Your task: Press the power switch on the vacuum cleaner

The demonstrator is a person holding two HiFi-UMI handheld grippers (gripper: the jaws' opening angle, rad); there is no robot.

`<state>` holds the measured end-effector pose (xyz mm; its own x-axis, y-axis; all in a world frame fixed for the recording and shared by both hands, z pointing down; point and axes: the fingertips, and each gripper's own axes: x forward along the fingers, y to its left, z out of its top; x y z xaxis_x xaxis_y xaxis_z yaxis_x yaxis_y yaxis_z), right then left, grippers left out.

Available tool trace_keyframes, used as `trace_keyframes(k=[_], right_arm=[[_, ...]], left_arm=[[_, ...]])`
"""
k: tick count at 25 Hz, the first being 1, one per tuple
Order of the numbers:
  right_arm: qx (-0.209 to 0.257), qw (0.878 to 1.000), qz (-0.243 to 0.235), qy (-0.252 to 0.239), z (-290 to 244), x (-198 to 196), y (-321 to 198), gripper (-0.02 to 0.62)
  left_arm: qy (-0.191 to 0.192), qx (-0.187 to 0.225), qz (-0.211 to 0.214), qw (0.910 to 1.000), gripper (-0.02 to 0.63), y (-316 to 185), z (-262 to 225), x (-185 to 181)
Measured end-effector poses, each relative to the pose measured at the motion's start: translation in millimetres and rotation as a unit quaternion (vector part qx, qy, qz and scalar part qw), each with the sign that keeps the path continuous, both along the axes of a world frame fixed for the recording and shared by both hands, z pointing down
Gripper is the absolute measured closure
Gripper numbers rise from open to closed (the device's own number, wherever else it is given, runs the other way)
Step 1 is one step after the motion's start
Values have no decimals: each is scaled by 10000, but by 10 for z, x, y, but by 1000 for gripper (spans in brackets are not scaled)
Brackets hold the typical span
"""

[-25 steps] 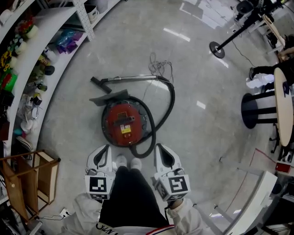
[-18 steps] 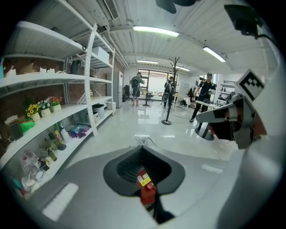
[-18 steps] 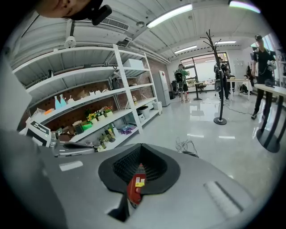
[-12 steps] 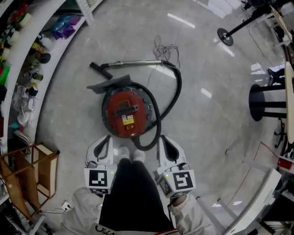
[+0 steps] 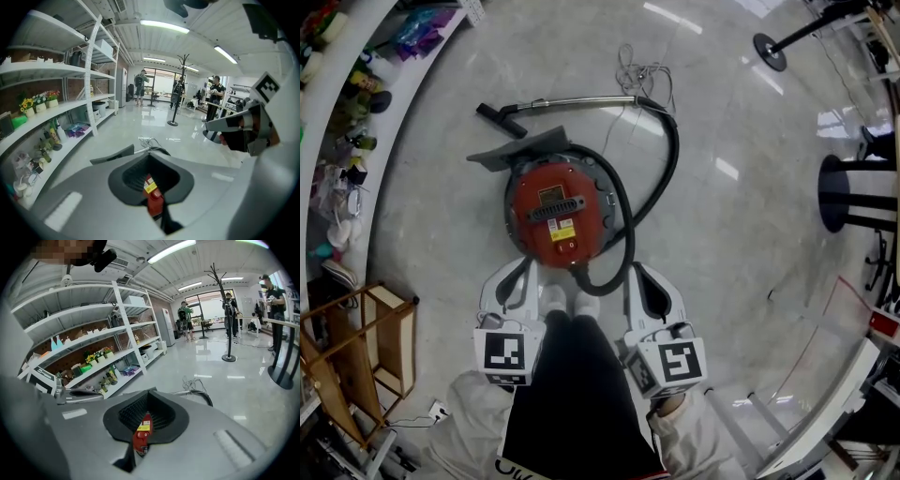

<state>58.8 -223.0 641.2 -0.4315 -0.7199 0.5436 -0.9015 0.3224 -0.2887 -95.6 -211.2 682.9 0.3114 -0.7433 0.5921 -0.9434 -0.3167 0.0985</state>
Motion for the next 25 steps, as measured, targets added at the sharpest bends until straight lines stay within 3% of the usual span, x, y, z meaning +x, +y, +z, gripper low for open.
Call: trace_keyframes(k=[25], right_arm=[[-212, 9998, 35, 44, 281, 32, -102, 595]], left_arm=[[-179, -565, 195, 9980, 606, 46, 820, 181]])
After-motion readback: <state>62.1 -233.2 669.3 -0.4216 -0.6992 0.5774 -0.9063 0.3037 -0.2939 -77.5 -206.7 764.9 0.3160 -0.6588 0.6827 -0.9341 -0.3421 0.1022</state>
